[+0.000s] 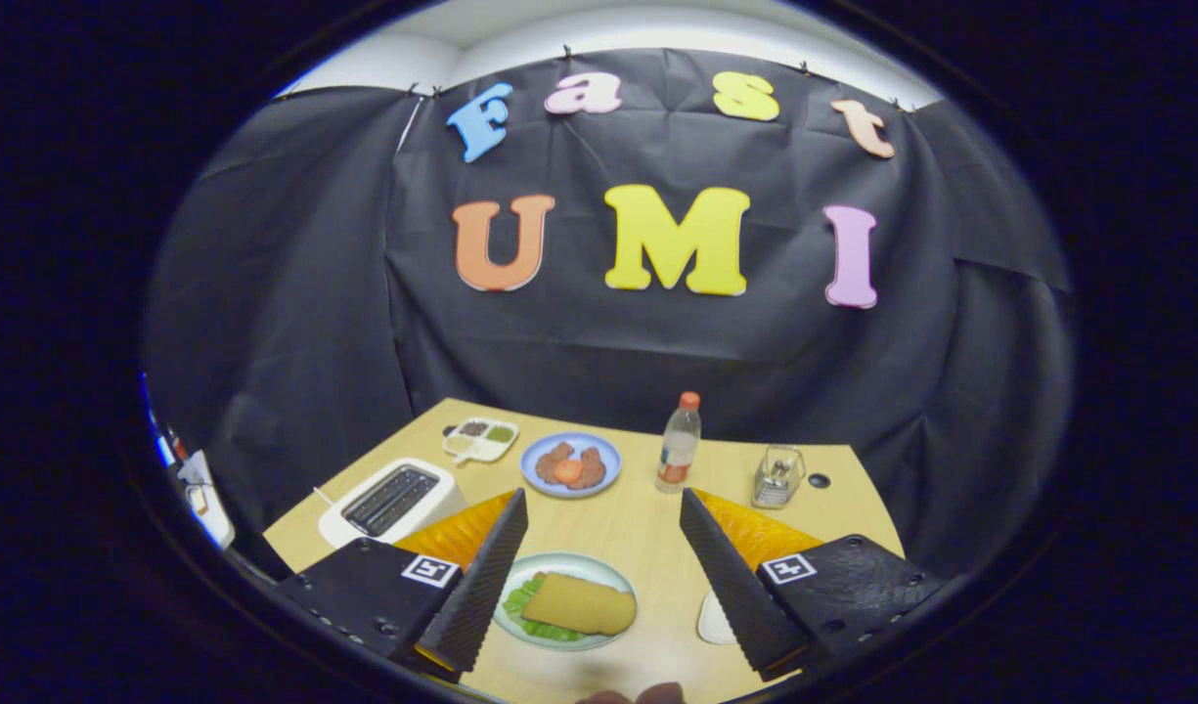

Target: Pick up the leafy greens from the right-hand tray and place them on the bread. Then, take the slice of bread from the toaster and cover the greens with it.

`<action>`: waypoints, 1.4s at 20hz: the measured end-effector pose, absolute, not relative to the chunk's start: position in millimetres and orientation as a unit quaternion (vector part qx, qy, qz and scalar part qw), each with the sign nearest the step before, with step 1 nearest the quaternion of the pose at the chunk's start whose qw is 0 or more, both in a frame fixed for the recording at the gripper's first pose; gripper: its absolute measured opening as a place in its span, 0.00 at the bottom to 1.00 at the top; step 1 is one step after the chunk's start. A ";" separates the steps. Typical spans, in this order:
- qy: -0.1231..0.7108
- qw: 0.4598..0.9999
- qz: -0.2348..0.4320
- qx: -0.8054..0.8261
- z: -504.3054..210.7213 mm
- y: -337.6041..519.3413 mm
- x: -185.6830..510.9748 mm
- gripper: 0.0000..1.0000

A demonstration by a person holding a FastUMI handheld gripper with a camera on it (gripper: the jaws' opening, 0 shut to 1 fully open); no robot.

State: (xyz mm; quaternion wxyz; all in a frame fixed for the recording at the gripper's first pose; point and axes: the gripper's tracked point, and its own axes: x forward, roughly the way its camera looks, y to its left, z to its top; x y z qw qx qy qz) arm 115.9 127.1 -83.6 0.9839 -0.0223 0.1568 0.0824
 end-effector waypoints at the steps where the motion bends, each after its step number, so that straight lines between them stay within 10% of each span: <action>1: 0.142 0.986 0.085 -0.016 -69.2 126.7 112.5 0.96; 28: 0.037 0.996 0.079 0.018 14.5 115.3 54.5 0.96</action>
